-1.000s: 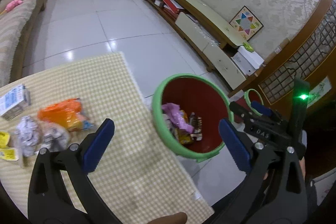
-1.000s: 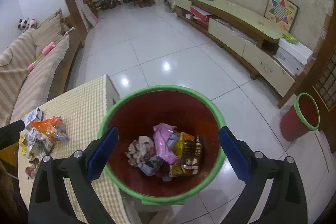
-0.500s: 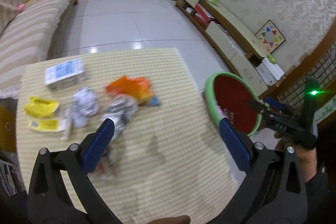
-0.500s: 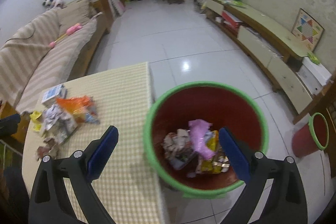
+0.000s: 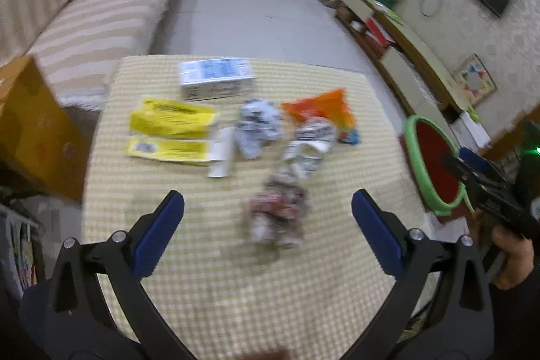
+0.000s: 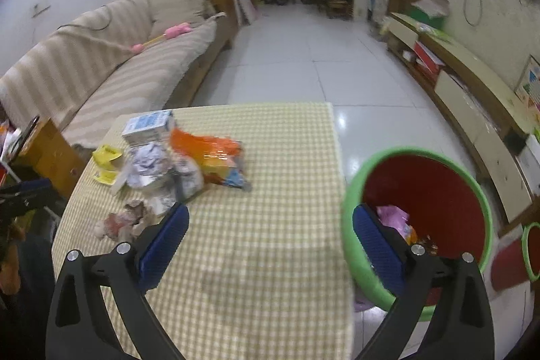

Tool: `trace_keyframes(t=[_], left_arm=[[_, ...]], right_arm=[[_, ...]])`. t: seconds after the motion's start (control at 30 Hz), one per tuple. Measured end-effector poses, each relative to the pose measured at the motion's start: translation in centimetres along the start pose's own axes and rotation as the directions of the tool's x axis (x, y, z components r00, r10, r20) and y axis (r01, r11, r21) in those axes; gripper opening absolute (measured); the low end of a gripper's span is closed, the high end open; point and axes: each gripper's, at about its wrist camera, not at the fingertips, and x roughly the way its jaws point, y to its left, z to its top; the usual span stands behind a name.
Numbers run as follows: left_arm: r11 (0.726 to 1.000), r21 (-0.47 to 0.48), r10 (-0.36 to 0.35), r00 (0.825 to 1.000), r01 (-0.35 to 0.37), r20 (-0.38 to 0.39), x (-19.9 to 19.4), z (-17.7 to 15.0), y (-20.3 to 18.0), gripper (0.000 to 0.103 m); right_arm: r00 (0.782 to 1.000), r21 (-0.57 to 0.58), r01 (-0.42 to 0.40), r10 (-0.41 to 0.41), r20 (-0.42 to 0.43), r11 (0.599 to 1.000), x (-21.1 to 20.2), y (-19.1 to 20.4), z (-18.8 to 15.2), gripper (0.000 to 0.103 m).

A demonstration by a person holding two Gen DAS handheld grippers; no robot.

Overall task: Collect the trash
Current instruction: 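Move both tools back over the table toward the remaining trash, then grasp the crumpled newspaper wad with the left tool while the right tool grasps the printed paper cup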

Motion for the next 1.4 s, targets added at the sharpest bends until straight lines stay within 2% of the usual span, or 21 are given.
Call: trace_keyframes(t=[0.3, 0.57, 0.67, 0.77, 1.0, 1.07, 1.17, 1.2, 1.3, 1.4], left_arm=[[0.996, -0.091, 0.024, 0.998, -0.019, 0.053, 0.1, -0.4, 4.9, 0.097], [0.993, -0.118, 0.029, 0.999, -0.026, 0.023, 1.4, -0.1, 7.1, 0.097], [0.994, -0.111, -0.020, 1.000, 0.020, -0.002, 2.1, -0.5, 7.1, 0.097], [0.997, -0.043, -0.067, 0.997, 0.065, -0.043, 3.2, -1.3, 5.2, 0.097], [0.985, 0.150, -0.069, 0.992, 0.085, -0.109, 6.8, -2.8, -1.2, 0.097], [0.984, 0.161, -0.056, 0.991, 0.076, -0.124, 7.9, -2.9, -1.7, 0.093], [0.986, 0.150, -0.049, 0.988, 0.072, -0.149, 9.7, -2.7, -2.0, 0.081], [0.988, 0.142, -0.042, 0.986, 0.065, -0.160, 10.3, -2.7, -1.9, 0.071], [0.991, 0.097, -0.077, 0.980, 0.096, -0.185, 11.3, -2.8, -1.1, 0.051], [0.990, 0.070, -0.108, 0.977, 0.123, -0.182, 11.0, -2.9, -0.2, 0.044]], right_arm=[[0.991, 0.030, -0.090, 0.093, -0.095, 0.995, 2.8, 4.6, 0.2, 0.095], [0.980, 0.074, -0.122, 0.132, -0.146, 0.990, 4.7, 6.7, 0.2, 0.093], [0.976, 0.108, -0.123, 0.140, -0.164, 0.987, 5.6, 6.8, 0.3, 0.091], [0.974, 0.119, -0.119, 0.139, -0.180, 0.986, 6.5, 6.9, 0.4, 0.089], [0.967, 0.142, -0.132, 0.158, -0.198, 0.981, 7.9, 6.7, 1.2, 0.085], [0.966, 0.150, -0.135, 0.164, -0.200, 0.979, 8.1, 6.7, 1.4, 0.084], [0.965, 0.163, -0.133, 0.165, -0.202, 0.978, 8.5, 6.3, 1.7, 0.083], [0.965, 0.165, -0.133, 0.166, -0.204, 0.977, 8.6, 6.3, 1.7, 0.083], [0.962, 0.176, -0.135, 0.172, -0.213, 0.975, 9.2, 6.0, 1.8, 0.083], [0.956, 0.188, -0.147, 0.188, -0.223, 0.971, 9.7, 6.1, 1.9, 0.083]])
